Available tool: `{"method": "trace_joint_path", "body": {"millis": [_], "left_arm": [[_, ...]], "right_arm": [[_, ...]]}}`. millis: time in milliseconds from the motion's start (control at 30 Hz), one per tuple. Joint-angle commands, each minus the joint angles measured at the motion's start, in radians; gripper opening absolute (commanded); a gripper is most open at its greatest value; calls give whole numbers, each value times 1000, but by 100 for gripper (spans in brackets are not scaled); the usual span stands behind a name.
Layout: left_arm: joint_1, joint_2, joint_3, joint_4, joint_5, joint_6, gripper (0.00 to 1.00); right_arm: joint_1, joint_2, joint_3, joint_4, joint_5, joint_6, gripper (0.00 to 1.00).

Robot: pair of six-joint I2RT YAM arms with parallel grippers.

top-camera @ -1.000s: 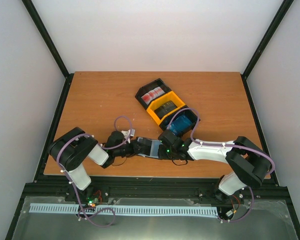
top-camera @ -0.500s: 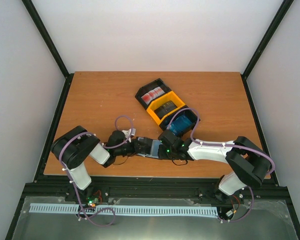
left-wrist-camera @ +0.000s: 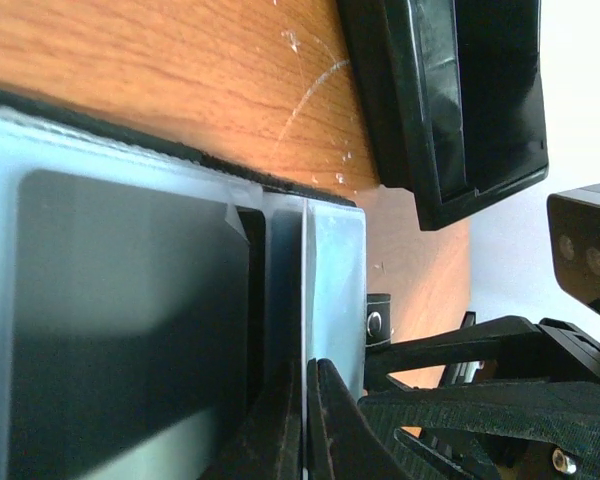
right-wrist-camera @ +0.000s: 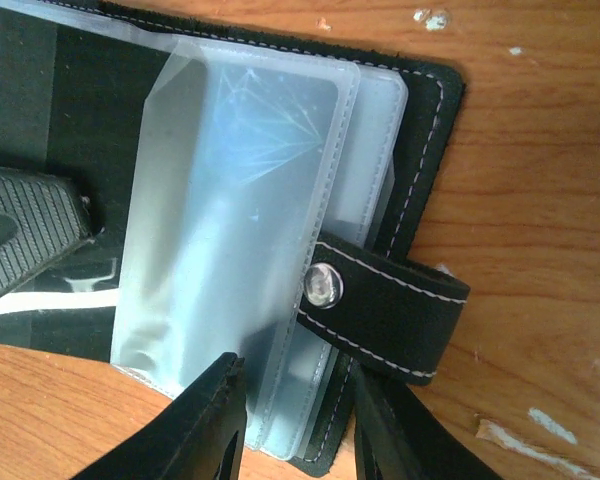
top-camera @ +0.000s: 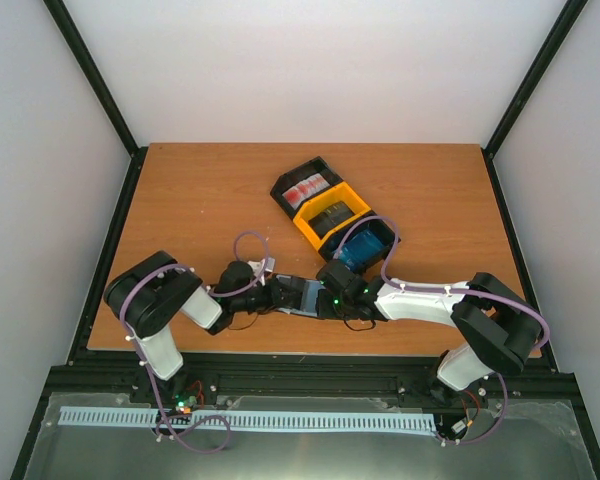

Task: Put the credit cards into the card holder
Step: Insert the credit card into the card holder.

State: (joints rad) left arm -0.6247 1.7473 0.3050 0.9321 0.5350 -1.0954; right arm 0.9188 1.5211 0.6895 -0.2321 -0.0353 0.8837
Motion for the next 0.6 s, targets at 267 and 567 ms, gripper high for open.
{"method": "trace_joint_path", "body": {"millis": [267, 567], "left_arm": [[-63, 35, 16, -1, -3, -34, 2], [-84, -157, 25, -325, -134, 51, 32]], "right_arm": [[8, 39, -6, -22, 1, 7, 32], [8, 34, -4, -27, 5, 3, 32]]}}
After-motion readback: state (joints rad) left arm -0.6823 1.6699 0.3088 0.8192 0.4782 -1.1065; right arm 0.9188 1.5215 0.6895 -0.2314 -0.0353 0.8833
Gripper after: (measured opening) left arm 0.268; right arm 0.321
